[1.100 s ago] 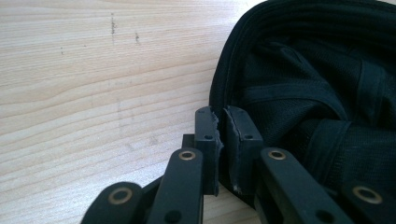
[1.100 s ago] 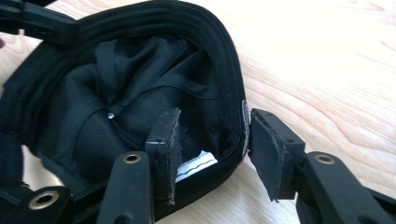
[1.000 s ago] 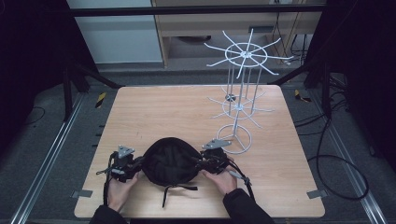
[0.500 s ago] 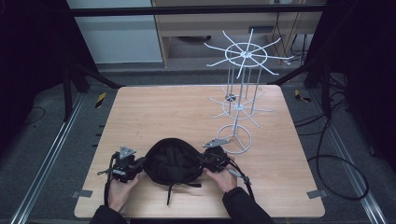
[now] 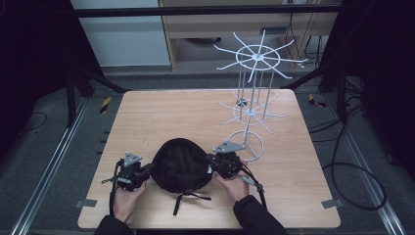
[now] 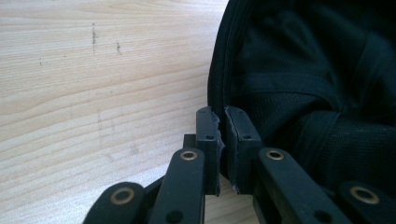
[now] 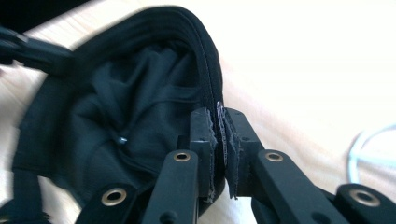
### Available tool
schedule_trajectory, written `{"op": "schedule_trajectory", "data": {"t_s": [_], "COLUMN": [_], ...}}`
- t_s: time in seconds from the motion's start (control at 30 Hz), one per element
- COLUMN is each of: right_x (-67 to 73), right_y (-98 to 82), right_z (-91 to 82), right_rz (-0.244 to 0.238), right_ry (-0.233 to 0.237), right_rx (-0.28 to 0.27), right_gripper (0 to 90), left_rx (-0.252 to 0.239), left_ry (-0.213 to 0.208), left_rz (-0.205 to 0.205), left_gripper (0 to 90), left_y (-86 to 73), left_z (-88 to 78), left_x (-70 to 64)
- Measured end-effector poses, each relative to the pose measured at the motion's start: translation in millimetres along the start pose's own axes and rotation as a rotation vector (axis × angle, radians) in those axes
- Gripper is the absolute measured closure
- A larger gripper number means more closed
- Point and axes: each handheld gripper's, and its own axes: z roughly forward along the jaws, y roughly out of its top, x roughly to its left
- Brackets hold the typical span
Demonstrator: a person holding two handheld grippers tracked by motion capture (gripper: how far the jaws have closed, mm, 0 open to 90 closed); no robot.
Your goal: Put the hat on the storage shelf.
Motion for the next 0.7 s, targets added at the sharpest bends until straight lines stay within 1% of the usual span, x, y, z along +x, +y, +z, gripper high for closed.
{"op": "schedule_trajectory", "data": {"t_s": [0.03,0.07,0.1,0.13,0.17,0.2,0.23,0.27,0.3,0.33,0.47,0.5,0.53,0.57,0.6,0.67,0.7], "right_x": [0.0,1.1,2.5,4.8,4.8,6.5,9.1,10.6,10.6,13.7,19.3,19.3,22.6,22.6,26.1,30.0,30.0], "right_y": [0.0,2.7,4.9,9.2,9.2,10.9,13.7,14.5,14.5,15.7,16.5,16.5,17.0,17.0,16.6,15.9,15.9], "right_z": [0.0,-3.3,-6.8,-12.0,-12.0,-14.6,-17.7,-18.9,-18.9,-20.3,-21.5,-21.5,-21.4,-21.4,-20.5,-19.1,-19.1], "right_rz": [0.0,-0.013,-0.017,-0.031,-0.031,-0.033,-0.045,-0.053,-0.053,-0.066,-0.095,-0.095,-0.106,-0.106,-0.122,-0.137,-0.137], "right_ry": [0.0,0.01,0.023,0.047,0.047,0.058,0.081,0.09,0.09,0.11,0.143,0.143,0.162,0.162,0.181,0.2,0.2], "right_rx": [0.0,-0.021,-0.044,-0.072,-0.072,-0.085,-0.106,-0.116,-0.116,-0.124,-0.141,-0.141,-0.144,-0.144,-0.147,-0.147,-0.147], "right_gripper": [83.0,83.1,83.2,83.3,83.3,83.3,83.4,83.4,83.4,83.5,83.7,83.7,83.8,83.8,83.8,83.8,83.8], "left_rx": [0.0,-0.005,-0.008,-0.008,-0.008,-0.008,-0.011,-0.015,-0.015,-0.019,-0.03,-0.03,-0.03,-0.031,-0.037,-0.039,-0.039], "left_ry": [0.0,-0.001,-0.005,-0.011,-0.013,-0.012,-0.008,-0.007,-0.007,-0.006,-0.01,-0.01,-0.011,-0.007,-0.007,-0.003,-0.003], "left_rz": [0.0,-0.008,-0.016,-0.02,-0.022,-0.021,-0.016,-0.016,-0.016,-0.015,-0.024,-0.024,-0.023,-0.022,-0.024,-0.021,-0.021], "left_gripper": [84.5,84.5,84.5,84.5,84.5,84.5,84.5,84.5,84.5,84.5,84.5,84.4,84.4,84.4,84.3,84.2,84.1], "left_y": [0.0,0.4,0.9,1.5,2.1,2.7,4.7,5.4,5.4,8.0,11.3,11.3,12.2,13.2,15.4,17.1,17.1], "left_z": [0.0,0.5,1.2,2.2,3.6,4.5,7.5,8.6,8.6,11.5,18.5,18.5,20.6,22.1,24.6,27.9,27.9], "left_x": [0.0,0.2,0.6,1.0,1.1,0.9,-0.2,-0.6,-0.6,-1.4,-1.9,-1.9,-2.1,-2.2,-2.6,-3.1,-3.1]}}
